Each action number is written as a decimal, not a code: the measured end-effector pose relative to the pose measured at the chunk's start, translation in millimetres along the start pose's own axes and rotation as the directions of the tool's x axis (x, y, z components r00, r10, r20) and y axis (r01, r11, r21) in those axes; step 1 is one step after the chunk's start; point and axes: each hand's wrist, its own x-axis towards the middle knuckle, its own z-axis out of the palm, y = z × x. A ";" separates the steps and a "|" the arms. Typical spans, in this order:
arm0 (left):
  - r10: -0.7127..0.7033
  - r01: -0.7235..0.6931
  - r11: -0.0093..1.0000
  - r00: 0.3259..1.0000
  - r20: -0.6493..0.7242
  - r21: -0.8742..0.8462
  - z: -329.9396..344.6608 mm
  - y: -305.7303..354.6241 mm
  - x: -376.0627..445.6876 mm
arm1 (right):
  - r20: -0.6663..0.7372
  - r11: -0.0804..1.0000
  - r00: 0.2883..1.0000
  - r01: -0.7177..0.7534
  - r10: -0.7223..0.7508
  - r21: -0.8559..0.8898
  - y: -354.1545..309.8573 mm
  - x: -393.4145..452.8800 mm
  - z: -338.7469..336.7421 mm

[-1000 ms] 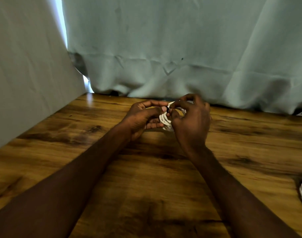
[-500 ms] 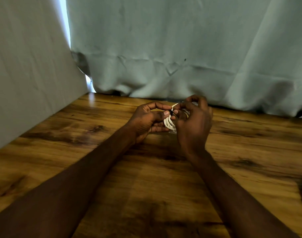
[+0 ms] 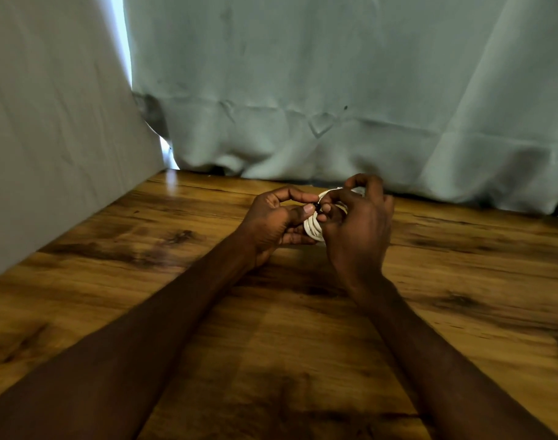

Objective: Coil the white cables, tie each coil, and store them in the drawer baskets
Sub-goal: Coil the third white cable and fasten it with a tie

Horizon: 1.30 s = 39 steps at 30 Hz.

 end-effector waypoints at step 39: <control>-0.079 0.078 0.981 0.997 0.000 -0.179 7.2 -4.9 6.8 | -0.075 0.985 0.983 0.171 -0.169 0.019 10.5 6.4 -8.2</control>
